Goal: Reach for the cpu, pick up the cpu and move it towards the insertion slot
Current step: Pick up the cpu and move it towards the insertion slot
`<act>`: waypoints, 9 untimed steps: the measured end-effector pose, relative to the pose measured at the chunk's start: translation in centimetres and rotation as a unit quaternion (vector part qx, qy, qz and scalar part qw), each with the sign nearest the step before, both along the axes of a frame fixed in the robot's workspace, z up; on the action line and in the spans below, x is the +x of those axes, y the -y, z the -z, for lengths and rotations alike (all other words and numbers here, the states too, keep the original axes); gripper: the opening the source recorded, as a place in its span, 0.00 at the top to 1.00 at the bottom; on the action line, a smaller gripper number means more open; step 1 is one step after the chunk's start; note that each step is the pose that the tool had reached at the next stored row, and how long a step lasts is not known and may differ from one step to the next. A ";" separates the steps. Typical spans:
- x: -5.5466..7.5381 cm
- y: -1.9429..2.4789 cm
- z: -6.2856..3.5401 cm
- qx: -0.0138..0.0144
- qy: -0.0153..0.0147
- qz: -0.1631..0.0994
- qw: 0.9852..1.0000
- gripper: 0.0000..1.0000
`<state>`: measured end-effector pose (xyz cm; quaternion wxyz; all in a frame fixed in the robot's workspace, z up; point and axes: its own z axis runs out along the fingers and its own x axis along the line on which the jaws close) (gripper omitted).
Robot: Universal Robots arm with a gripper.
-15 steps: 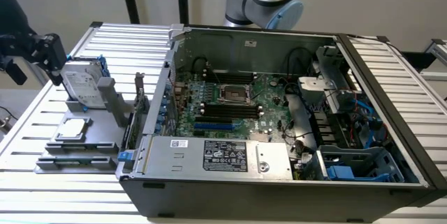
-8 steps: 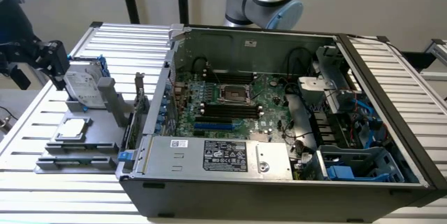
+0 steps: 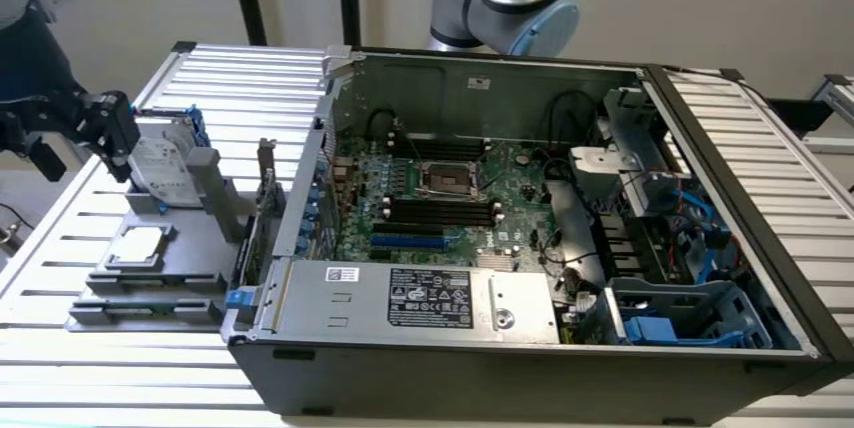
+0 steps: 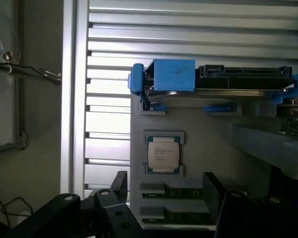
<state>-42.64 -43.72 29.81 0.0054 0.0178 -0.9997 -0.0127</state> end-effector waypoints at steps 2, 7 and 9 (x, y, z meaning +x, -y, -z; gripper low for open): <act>0.0 0.00 0.35 0.000 0.000 -0.001 1.000 0.29; 0.0 0.00 1.27 0.000 0.000 -0.003 1.000 0.29; 0.0 -0.01 1.63 0.000 0.000 -0.004 1.000 0.29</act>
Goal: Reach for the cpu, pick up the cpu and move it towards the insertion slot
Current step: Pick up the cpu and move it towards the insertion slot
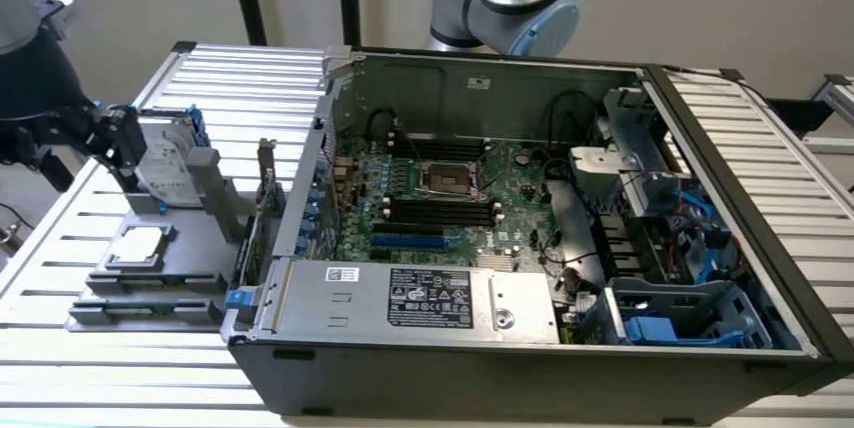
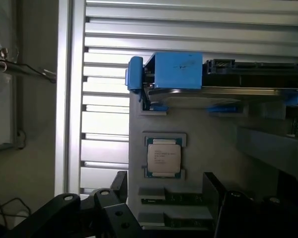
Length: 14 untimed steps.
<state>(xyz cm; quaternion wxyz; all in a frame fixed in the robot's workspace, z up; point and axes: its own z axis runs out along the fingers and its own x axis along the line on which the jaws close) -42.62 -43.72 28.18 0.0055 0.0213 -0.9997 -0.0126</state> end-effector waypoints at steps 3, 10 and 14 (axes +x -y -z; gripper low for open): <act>0.0 0.01 0.55 0.000 0.000 -0.002 1.000 0.29; 0.2 0.00 1.82 0.000 0.000 -0.007 1.000 0.29; 0.2 0.01 2.55 -0.001 0.000 -0.010 1.000 0.29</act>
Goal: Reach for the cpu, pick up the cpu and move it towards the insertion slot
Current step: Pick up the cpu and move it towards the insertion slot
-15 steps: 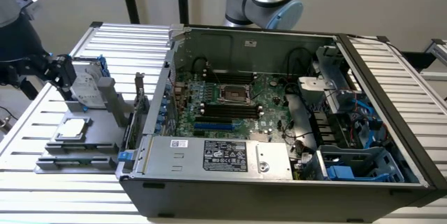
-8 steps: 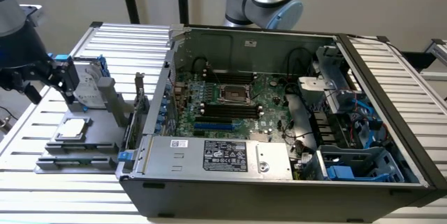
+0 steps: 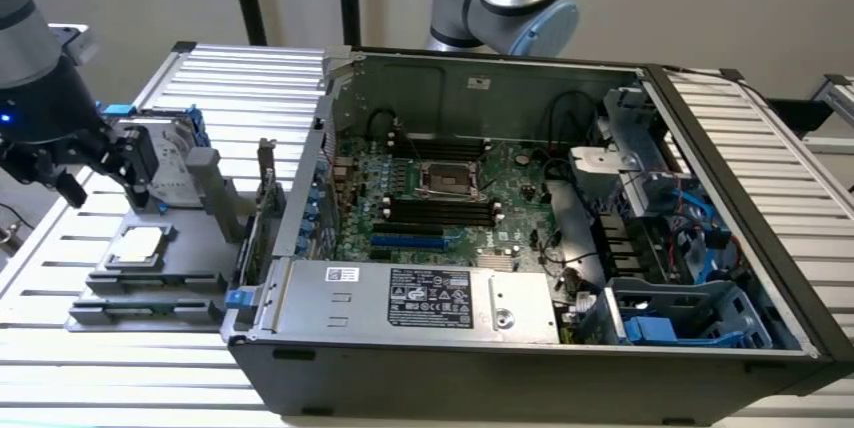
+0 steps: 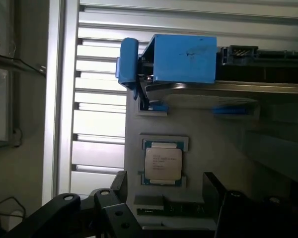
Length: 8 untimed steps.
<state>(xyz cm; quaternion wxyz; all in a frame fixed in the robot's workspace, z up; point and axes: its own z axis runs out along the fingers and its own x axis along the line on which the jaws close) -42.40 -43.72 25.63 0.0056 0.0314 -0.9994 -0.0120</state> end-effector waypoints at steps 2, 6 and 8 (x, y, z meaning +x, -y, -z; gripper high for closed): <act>0.0 0.00 0.36 0.000 0.000 -0.001 1.000 0.29; 0.1 0.00 1.10 0.000 0.000 -0.002 1.000 0.29; 0.1 0.00 1.46 0.000 0.000 -0.002 1.000 0.29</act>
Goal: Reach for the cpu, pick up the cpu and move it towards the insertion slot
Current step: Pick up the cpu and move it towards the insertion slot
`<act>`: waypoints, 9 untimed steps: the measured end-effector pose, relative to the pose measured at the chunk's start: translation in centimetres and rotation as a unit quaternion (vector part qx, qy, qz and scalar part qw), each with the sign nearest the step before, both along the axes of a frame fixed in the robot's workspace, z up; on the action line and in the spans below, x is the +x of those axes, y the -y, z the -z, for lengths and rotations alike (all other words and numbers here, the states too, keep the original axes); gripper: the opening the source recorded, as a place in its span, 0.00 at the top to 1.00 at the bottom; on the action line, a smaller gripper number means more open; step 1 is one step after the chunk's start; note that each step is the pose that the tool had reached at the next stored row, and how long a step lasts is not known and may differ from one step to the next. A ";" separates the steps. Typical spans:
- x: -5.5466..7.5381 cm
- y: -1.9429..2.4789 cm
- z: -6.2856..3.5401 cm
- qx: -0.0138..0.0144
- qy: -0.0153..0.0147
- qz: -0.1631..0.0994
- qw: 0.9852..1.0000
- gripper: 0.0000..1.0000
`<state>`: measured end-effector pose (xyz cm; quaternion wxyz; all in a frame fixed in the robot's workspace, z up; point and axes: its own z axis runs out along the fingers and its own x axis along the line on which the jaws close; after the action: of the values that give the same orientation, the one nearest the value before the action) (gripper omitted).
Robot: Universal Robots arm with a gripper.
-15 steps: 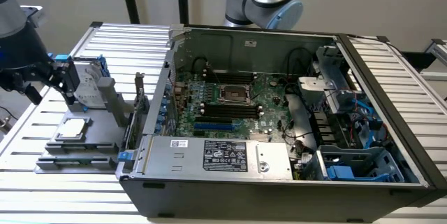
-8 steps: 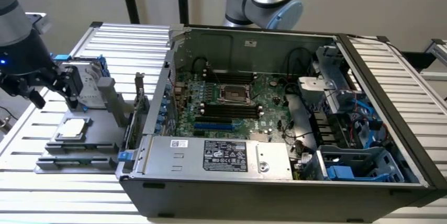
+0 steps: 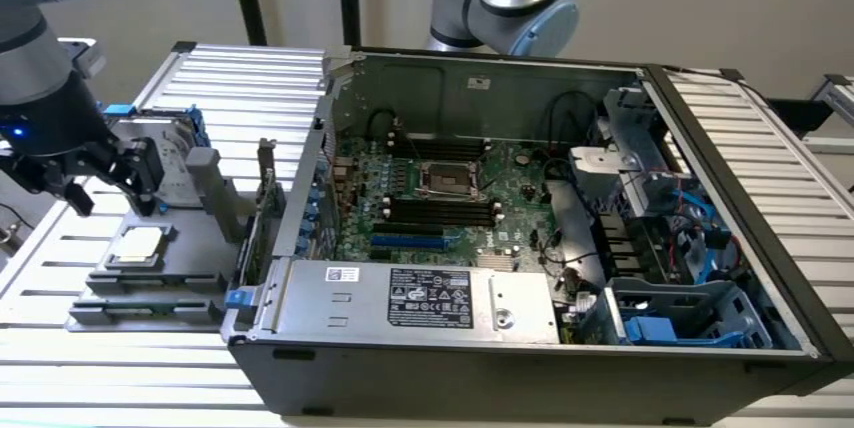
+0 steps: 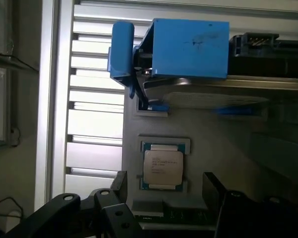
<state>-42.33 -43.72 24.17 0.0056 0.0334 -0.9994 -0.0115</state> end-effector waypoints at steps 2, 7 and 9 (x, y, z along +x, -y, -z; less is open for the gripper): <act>0.0 0.00 0.35 0.000 0.000 0.000 1.000 0.29; 0.0 0.01 0.77 -0.002 0.000 0.000 1.000 0.29; 0.0 0.00 0.77 -0.002 0.000 0.000 1.000 0.29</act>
<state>-42.31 -43.72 23.39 0.0059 0.0334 -0.9994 -0.0099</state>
